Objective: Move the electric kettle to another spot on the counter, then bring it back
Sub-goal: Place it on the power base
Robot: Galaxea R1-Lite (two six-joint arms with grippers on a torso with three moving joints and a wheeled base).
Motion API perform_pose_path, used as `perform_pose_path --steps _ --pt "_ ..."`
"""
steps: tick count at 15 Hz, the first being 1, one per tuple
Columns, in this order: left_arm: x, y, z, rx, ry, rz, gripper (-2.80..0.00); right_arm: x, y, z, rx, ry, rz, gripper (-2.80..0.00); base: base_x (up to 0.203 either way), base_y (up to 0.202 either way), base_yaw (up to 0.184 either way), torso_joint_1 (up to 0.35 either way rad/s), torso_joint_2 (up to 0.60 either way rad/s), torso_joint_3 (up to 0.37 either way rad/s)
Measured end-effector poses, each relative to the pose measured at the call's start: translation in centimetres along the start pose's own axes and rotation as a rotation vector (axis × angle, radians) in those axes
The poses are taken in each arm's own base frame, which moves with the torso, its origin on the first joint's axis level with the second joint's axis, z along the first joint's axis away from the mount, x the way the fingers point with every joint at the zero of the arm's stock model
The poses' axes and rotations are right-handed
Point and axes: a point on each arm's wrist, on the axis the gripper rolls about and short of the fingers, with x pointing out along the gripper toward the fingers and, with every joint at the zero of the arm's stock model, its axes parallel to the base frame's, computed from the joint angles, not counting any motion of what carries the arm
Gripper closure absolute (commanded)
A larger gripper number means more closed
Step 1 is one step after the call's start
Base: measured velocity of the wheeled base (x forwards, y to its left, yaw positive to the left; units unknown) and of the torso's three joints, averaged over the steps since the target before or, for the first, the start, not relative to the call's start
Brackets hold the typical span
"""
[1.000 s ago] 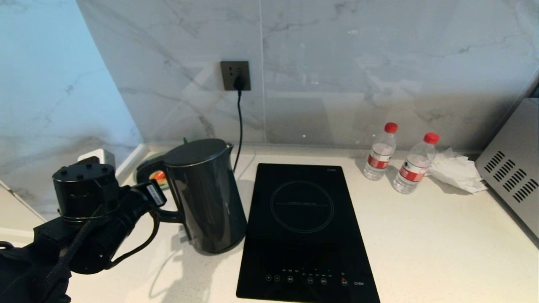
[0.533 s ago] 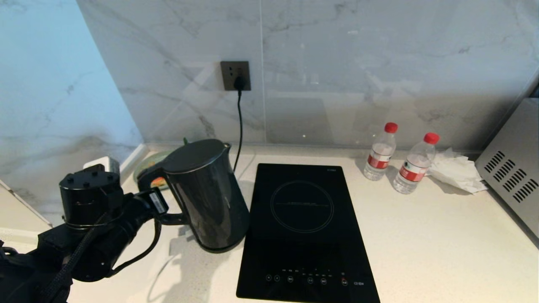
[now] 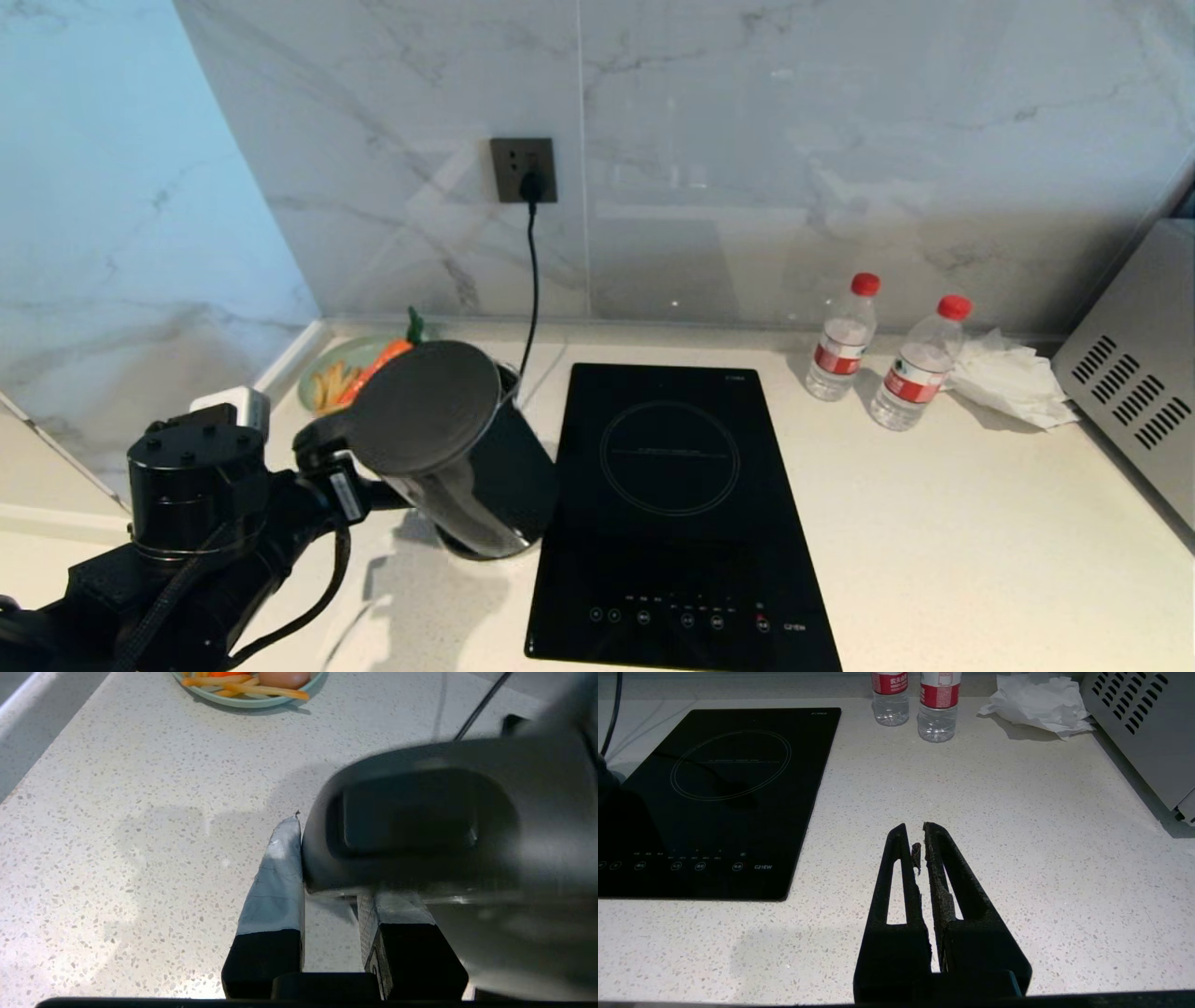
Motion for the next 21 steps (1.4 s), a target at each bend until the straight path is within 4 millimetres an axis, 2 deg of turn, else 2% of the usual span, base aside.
perform_pose_path --steps 8,14,21 --pt "-0.5 -1.0 2.1 0.022 -0.067 -0.021 0.0 0.0 0.0 0.0 0.0 0.0 0.0 0.0 0.0 0.0 0.0 0.0 0.0 0.0" --pt "-0.3 -2.3 2.1 0.041 -0.058 0.021 0.0 0.0 0.0 0.0 0.0 0.0 0.001 0.0 0.0 0.0 0.0 0.0 0.0 0.0" --pt "1.1 -3.3 2.1 0.04 -0.06 0.03 0.0 0.0 0.0 0.0 0.0 0.001 0.0 0.0 0.0 0.0 0.0 0.0 0.0 0.0"
